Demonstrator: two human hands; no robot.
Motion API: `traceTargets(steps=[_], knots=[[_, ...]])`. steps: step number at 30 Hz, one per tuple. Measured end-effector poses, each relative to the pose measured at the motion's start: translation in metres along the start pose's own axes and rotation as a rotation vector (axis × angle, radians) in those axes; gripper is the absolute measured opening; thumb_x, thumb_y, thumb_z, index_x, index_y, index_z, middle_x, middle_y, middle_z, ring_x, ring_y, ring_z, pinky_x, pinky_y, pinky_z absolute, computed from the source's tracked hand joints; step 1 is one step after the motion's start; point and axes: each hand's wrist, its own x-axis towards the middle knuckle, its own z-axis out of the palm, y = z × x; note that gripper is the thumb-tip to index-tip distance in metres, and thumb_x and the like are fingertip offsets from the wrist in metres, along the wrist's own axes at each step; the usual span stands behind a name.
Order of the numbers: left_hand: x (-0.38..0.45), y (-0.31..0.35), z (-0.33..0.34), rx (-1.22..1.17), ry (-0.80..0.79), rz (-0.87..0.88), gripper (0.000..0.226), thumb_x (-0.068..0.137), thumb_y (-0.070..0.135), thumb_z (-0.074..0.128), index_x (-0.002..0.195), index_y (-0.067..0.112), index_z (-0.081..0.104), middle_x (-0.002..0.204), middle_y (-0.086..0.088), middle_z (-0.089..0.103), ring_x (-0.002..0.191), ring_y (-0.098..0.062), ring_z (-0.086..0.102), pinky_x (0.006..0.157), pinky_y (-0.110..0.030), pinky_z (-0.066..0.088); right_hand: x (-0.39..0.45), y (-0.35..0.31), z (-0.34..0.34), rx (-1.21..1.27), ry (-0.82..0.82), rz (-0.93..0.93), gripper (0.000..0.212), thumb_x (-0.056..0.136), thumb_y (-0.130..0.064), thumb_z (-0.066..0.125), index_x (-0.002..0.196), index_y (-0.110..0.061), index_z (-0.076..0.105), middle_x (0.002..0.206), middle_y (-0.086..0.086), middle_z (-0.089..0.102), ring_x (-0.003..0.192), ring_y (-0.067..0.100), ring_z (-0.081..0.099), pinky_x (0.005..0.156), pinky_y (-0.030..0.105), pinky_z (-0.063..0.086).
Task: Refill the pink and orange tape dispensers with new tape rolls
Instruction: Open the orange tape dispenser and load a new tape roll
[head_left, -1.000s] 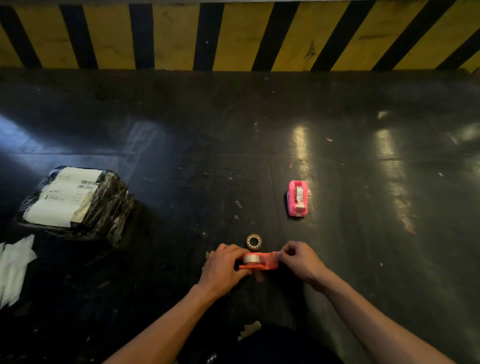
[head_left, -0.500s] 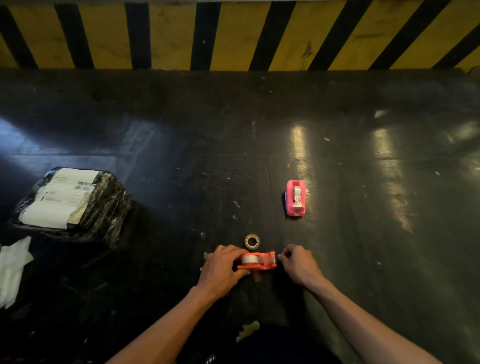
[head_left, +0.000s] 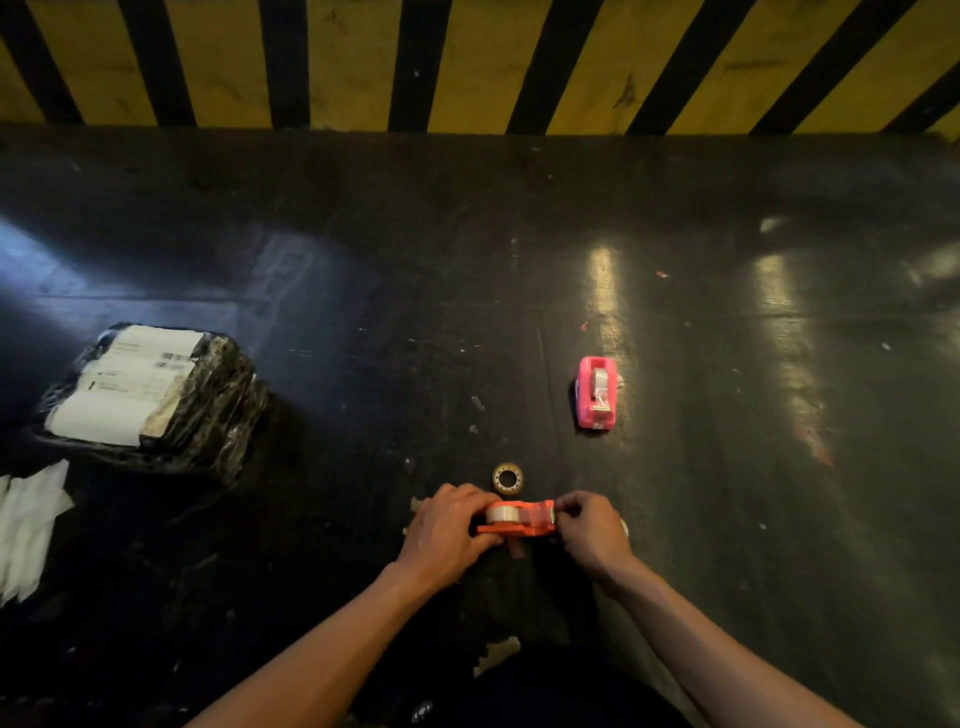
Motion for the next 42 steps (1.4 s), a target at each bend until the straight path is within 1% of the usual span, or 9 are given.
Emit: traceTargets(steps=[3, 11, 18, 22, 25, 29, 32, 36, 42], knots=[[0.000, -0.001, 0.002, -0.002, 0.023, 0.001, 0.047, 0.083, 0.044, 0.075, 0.127, 0.037, 0.059, 0.122, 0.014, 0.063, 0.102, 0.002, 0.044, 0.084, -0.021, 0.030, -0.005, -0.006, -0.005, 0.108, -0.077, 0.063, 0.036, 0.083, 0.004, 0.050, 0.088, -0.026, 0.068, 0.072, -0.001, 0.069, 0.059, 0.008, 0.059, 0.050, 0.019, 0.041], [0.000, -0.001, 0.003, 0.009, 0.030, 0.008, 0.049, 0.084, 0.043, 0.074, 0.130, 0.035, 0.059, 0.123, 0.012, 0.062, 0.106, -0.003, 0.050, 0.088, -0.023, 0.035, -0.019, -0.014, -0.017, 0.401, -0.496, 0.230, 0.057, 0.083, 0.009, 0.036, 0.097, -0.030, 0.075, 0.081, 0.006, 0.066, 0.067, 0.013, 0.050, 0.053, 0.023, 0.040], [0.003, -0.004, 0.000, 0.034, 0.005, 0.023, 0.055, 0.086, 0.045, 0.071, 0.137, 0.034, 0.054, 0.128, 0.011, 0.061, 0.111, -0.006, 0.052, 0.089, -0.025, 0.033, -0.023, -0.008, -0.023, 0.337, -0.611, 0.228, 0.060, 0.086, 0.008, 0.039, 0.124, -0.034, 0.060, 0.086, 0.008, 0.054, 0.061, 0.011, 0.048, 0.052, 0.022, 0.039], [0.005, -0.006, 0.001, 0.013, -0.027, 0.026, 0.057, 0.088, 0.044, 0.070, 0.140, 0.034, 0.051, 0.130, 0.010, 0.061, 0.110, -0.005, 0.051, 0.093, -0.025, 0.039, -0.023, -0.009, -0.019, -0.078, -0.578, 0.066, 0.058, 0.086, -0.001, 0.045, 0.136, -0.028, 0.044, 0.105, 0.013, 0.056, 0.064, 0.014, 0.055, 0.052, 0.027, 0.047], [0.006, -0.010, -0.002, -0.077, -0.129, -0.007, 0.064, 0.088, 0.034, 0.069, 0.146, 0.037, 0.042, 0.132, 0.013, 0.056, 0.109, 0.001, 0.042, 0.101, -0.031, 0.043, -0.014, -0.017, -0.022, -0.226, -0.457, -0.021, 0.023, 0.087, -0.015, 0.057, 0.109, -0.018, 0.064, 0.098, 0.008, 0.067, 0.076, 0.015, 0.063, 0.074, 0.037, 0.054], [0.005, -0.024, -0.012, -0.282, -0.348, -0.092, 0.085, 0.084, 0.009, 0.058, 0.152, 0.046, 0.022, 0.130, 0.021, 0.042, 0.121, 0.001, 0.038, 0.106, -0.030, 0.038, 0.001, -0.022, -0.024, -0.319, -0.125, -0.232, 0.058, 0.084, -0.031, 0.064, 0.138, -0.016, 0.046, 0.131, 0.010, 0.053, 0.119, 0.027, 0.055, 0.101, 0.043, 0.047], [-0.001, -0.032, -0.011, -0.328, -0.157, -0.165, 0.080, 0.086, 0.003, 0.053, 0.153, 0.040, 0.028, 0.141, 0.012, 0.046, 0.129, -0.003, 0.042, 0.112, -0.035, 0.039, 0.000, -0.021, -0.012, -0.466, -0.115, -0.479, 0.068, 0.084, -0.042, 0.060, 0.145, -0.024, 0.035, 0.135, 0.006, 0.046, 0.124, 0.026, 0.045, 0.103, 0.044, 0.044], [0.002, -0.034, -0.001, -0.020, 0.215, -0.307, 0.065, 0.096, 0.019, 0.056, 0.154, 0.023, 0.029, 0.155, -0.001, 0.039, 0.143, -0.016, 0.034, 0.114, -0.043, 0.033, 0.001, -0.015, 0.010, -0.766, -0.149, -0.653, 0.079, 0.081, -0.045, 0.066, 0.146, -0.027, 0.025, 0.140, 0.003, 0.043, 0.126, 0.026, 0.040, 0.103, 0.045, 0.038], [0.009, -0.038, 0.015, 0.135, 0.176, -0.325, 0.061, 0.100, 0.032, 0.047, 0.155, 0.020, 0.025, 0.165, -0.003, 0.021, 0.152, -0.019, 0.011, 0.122, -0.043, 0.009, 0.011, -0.026, 0.016, -0.743, -0.110, -0.716, 0.049, 0.081, -0.044, 0.062, 0.123, -0.023, 0.049, 0.120, 0.004, 0.057, 0.107, 0.024, 0.055, 0.088, 0.040, 0.047]])
